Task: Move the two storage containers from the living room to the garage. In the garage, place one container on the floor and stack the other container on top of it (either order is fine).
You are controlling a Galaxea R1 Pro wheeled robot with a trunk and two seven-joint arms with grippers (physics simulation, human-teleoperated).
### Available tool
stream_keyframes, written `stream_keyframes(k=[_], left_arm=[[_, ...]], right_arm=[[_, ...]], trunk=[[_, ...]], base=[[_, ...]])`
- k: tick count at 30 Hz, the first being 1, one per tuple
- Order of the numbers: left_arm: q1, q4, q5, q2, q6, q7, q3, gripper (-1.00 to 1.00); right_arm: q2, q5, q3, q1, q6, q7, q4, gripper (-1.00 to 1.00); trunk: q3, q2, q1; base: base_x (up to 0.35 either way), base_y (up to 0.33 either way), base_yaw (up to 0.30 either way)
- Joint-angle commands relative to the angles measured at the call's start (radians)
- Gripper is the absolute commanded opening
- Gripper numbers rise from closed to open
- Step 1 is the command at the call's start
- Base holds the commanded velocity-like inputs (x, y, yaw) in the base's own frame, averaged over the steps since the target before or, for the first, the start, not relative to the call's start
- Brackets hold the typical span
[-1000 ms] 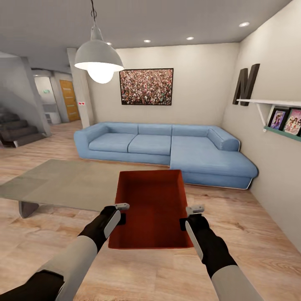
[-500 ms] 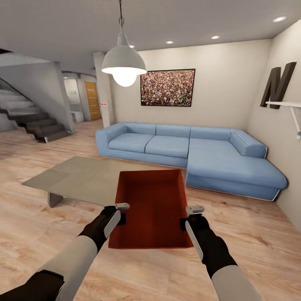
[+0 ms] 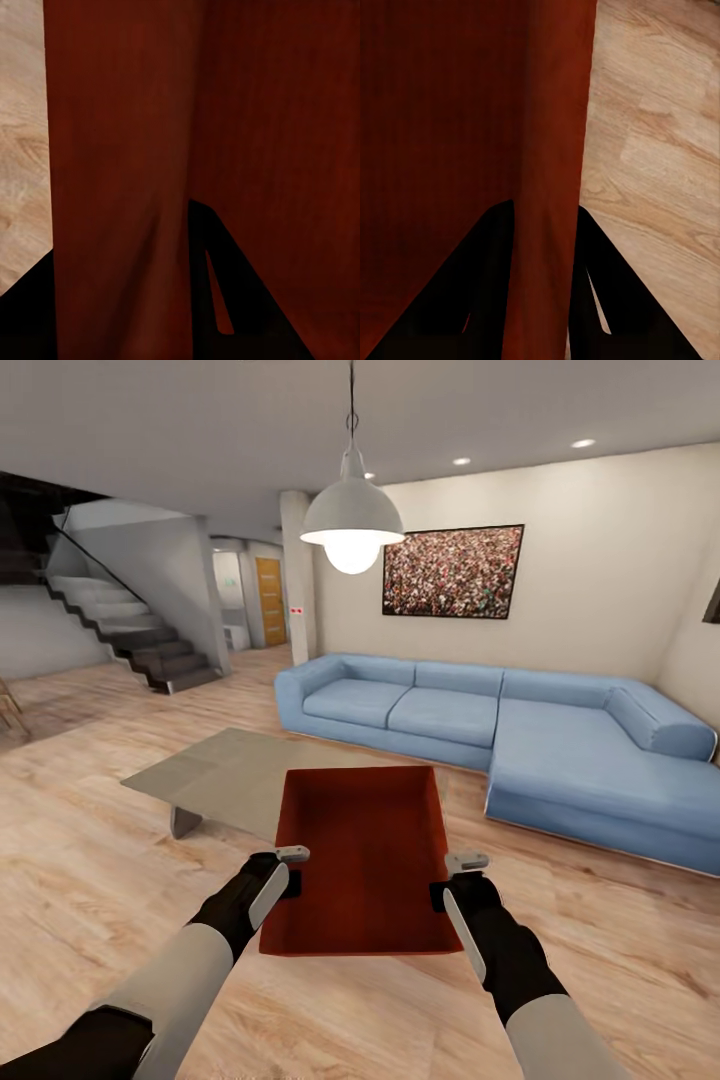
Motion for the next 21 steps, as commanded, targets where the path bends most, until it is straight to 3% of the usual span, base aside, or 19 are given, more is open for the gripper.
stream_keyframes(k=[1, 16, 21], left_arm=[[0.0, 0.003, -0.024, 0.002, 0.012, 0.013, -0.007, -1.0], [0.0, 0.003, -0.024, 0.002, 0.014, 0.012, -0.005, -1.0], [0.0, 0.004, -0.024, 0.003, 0.016, -0.023, -0.001, -1.0]], right_arm=[[0.001, -0.034, 0.005, 0.0, -0.008, 0.003, -0.064, -1.0], [0.001, -0.034, 0.005, 0.0, -0.008, 0.003, -0.066, -1.0], [0.001, -0.034, 0.005, 0.0, -0.008, 0.003, -0.066, -1.0]], trunk=[[0.003, 0.007, -0.004], [0.05, 0.112, -0.061], [0.066, 0.147, -0.081]], base=[[0.0, 0.0, 0.288], [0.0, 0.0, 0.288], [0.0, 0.0, 0.288]])
